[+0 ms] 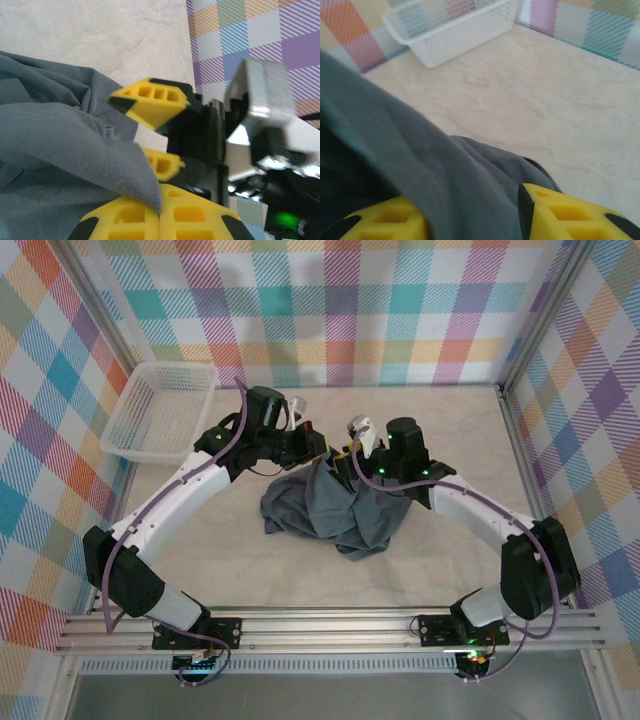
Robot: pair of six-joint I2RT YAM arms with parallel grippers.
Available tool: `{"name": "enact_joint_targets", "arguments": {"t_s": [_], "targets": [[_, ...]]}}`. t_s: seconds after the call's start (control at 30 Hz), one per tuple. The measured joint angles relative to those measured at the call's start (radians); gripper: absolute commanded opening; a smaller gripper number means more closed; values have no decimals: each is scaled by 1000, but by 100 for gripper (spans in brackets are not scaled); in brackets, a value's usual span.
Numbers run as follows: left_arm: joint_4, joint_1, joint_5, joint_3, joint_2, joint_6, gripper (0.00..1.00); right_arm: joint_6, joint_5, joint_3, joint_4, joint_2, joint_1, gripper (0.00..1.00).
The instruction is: Fold the inside-out t-shirt
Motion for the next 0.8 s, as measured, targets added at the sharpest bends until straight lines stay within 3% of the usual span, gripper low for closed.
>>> {"name": "enact_joint_targets", "arguments": {"t_s": [0.3,0.5,0.63,0.8], "targets": [[0,0,0,0,0,0,0,-51,164,32,-81,19,-3,35],[-29,0,-10,13,0,42,0,-8,204,92,-221,53,-40,37],[-114,1,-107,39,-3,168,0,68,129,94,-294,55,-117,40],[-220,51,-260,6,-22,335,0,179,-82,94,-341,43,-215,28]]}}
